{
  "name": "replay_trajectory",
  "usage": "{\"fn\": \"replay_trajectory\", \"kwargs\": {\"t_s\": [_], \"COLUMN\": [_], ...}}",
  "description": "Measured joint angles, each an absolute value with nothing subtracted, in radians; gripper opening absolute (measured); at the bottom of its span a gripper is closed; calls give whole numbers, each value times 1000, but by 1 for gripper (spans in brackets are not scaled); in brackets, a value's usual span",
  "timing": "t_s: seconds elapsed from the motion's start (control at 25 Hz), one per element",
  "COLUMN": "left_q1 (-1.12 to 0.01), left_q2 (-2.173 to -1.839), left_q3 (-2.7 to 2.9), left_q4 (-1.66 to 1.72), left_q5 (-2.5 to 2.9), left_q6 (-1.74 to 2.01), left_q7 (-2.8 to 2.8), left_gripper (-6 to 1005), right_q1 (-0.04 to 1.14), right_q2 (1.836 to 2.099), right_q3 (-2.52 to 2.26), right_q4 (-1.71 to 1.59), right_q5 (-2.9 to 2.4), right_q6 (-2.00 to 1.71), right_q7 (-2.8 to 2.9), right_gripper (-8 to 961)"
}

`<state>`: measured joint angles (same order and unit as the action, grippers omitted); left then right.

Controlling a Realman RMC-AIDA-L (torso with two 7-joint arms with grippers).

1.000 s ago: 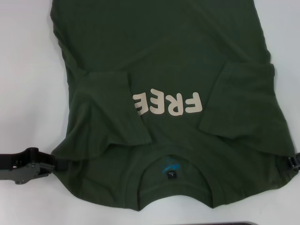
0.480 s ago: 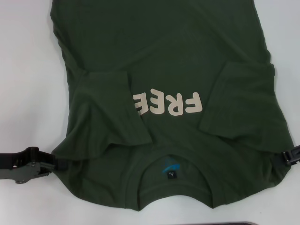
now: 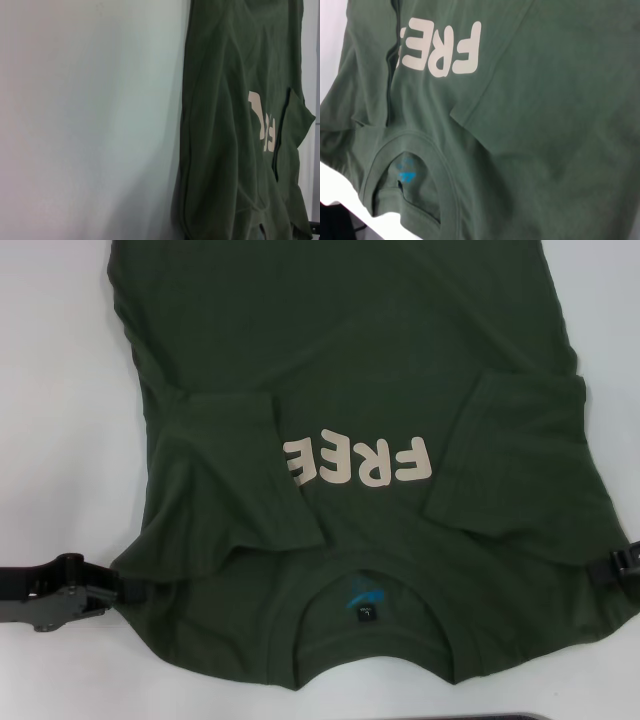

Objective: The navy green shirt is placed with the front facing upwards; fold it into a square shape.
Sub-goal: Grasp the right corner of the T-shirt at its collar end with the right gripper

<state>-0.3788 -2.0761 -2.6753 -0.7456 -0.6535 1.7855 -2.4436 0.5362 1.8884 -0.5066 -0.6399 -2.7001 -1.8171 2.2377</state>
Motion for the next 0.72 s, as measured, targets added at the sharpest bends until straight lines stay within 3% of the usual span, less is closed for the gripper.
{"fn": "replay_trajectory", "kwargs": {"t_s": [0.4, 0.72], "left_q1": [-379, -382], "left_q2": [-2076, -2075], "left_q3": [-2675, -2675], "left_q4": [-745, -745], "left_q5": [-653, -655], "left_q6": [1791, 1795], "left_q7": [-2444, -2444], "left_gripper": [31, 32], "right_q1": [546, 537], "right_q2": [1900, 1892], "right_q3": [-515, -510], "right_q4": [-637, -648], "right_q5": [-2705, -2698], "right_q6": [-1813, -1806], "right_q7": [2234, 2243], "right_gripper": [881, 862]}}
